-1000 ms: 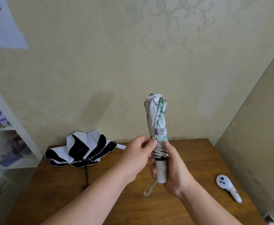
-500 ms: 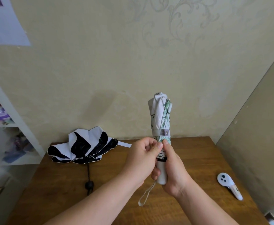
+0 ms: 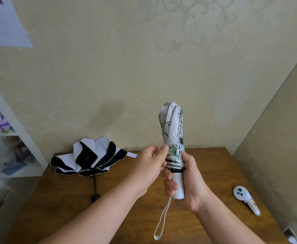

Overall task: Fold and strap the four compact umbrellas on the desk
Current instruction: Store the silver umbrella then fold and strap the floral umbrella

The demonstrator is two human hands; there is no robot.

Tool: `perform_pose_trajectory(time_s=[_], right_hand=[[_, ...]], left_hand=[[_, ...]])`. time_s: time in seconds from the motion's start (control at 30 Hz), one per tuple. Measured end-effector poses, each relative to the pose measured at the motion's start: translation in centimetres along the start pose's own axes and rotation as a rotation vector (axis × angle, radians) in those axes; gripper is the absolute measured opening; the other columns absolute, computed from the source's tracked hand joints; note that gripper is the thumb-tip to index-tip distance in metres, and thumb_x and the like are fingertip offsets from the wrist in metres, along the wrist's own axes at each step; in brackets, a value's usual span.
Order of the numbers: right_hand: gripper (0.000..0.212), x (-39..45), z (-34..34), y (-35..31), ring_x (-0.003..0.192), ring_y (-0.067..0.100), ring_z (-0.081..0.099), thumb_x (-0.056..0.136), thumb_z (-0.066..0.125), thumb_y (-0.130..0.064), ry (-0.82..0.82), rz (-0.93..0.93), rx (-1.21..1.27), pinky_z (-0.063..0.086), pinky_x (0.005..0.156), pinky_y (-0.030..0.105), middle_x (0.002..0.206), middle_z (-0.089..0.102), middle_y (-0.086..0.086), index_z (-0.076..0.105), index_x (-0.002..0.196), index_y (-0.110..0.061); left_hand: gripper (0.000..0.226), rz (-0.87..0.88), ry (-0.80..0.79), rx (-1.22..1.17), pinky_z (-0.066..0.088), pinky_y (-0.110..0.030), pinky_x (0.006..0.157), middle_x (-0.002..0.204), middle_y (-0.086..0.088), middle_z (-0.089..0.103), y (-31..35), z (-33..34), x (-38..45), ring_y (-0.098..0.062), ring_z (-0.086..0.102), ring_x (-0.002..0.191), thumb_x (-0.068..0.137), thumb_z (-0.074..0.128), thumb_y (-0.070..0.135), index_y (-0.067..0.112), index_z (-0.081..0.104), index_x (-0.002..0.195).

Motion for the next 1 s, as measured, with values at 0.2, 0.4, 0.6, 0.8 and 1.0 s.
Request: perform_pose_trajectory(time_s=[0.2, 0.4, 0.6, 0.8, 1.0], right_hand=[[0.068, -0.1, -0.5, -1.1, 0.041, 0.017, 0.042, 0.09, 0.047, -0.077, 0.138, -0.08, -0.132, 0.036, 0.04, 0.024, 0.061, 0.049, 0.005, 0.067, 0.083, -0.012], [0.048, -0.2, -1.7, -1.9, 0.043, 0.019, 0.041, 0.094, 0.058, -0.065, 0.262, -0.156, -0.142, 0.037, 0.04, 0.025, 0.061, 0.051, 0.007, 0.072, 0.095, -0.02], [0.048, -0.6, -1.6, -2.1, 0.04, 0.016, 0.041, 0.094, 0.061, -0.061, 0.213, -0.157, -0.111, 0.038, 0.038, 0.023, 0.063, 0.047, 0.008, 0.068, 0.112, -0.017], [0.053, -1.0, -0.7, -2.0, 0.037, 0.013, 0.041, 0.093, 0.056, -0.065, 0.107, -0.114, -0.086, 0.036, 0.037, 0.022, 0.06, 0.046, 0.005, 0.065, 0.114, -0.017], [0.062, -1.7, 1.1, -2.2, 0.039, 0.016, 0.053, 0.083, 0.063, -0.077, -0.166, -0.051, 0.005, 0.044, 0.039, 0.022, 0.081, 0.061, 0.01, 0.067, 0.107, -0.02]], left_hand=[[0.029, 0.014, -0.03, 0.04, 0.049, -0.026, 0.063, 0.06, 0.014, 0.053, 0.7, 0.5, 0.2, -0.013, 0.054, 0.063, 0.104, 0.06, 0.041, 0.014, 0.07, 0.098], [0.02, -0.014, -0.068, -0.137, 0.046, -0.012, 0.061, 0.053, 0.02, 0.058, 0.7, 1.3, -0.6, 0.005, 0.054, 0.054, 0.106, 0.058, 0.025, 0.01, 0.068, 0.098], [0.022, 0.039, -0.066, -0.073, 0.057, -0.025, 0.078, 0.091, 0.0, 0.077, 1.1, 1.0, -1.2, -0.007, 0.069, 0.083, 0.105, 0.06, 0.032, 0.013, 0.072, 0.101], [0.021, 0.059, -0.099, 0.001, 0.054, -0.027, 0.086, 0.091, 0.0, 0.075, 1.9, 0.9, -1.4, -0.006, 0.067, 0.088, 0.103, 0.063, 0.036, 0.019, 0.073, 0.098], [0.027, 0.037, -0.022, -0.076, 0.049, -0.028, 0.093, 0.115, 0.007, 0.073, 2.7, -1.3, -0.7, -0.005, 0.064, 0.112, 0.103, 0.057, 0.045, 0.025, 0.067, 0.116]])
Point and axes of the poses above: each hand's wrist, its own x-axis towards the middle knuckle, its own z-axis out of the palm, y = z × x, the point moved 10 cm from there along x, towards the middle knuckle
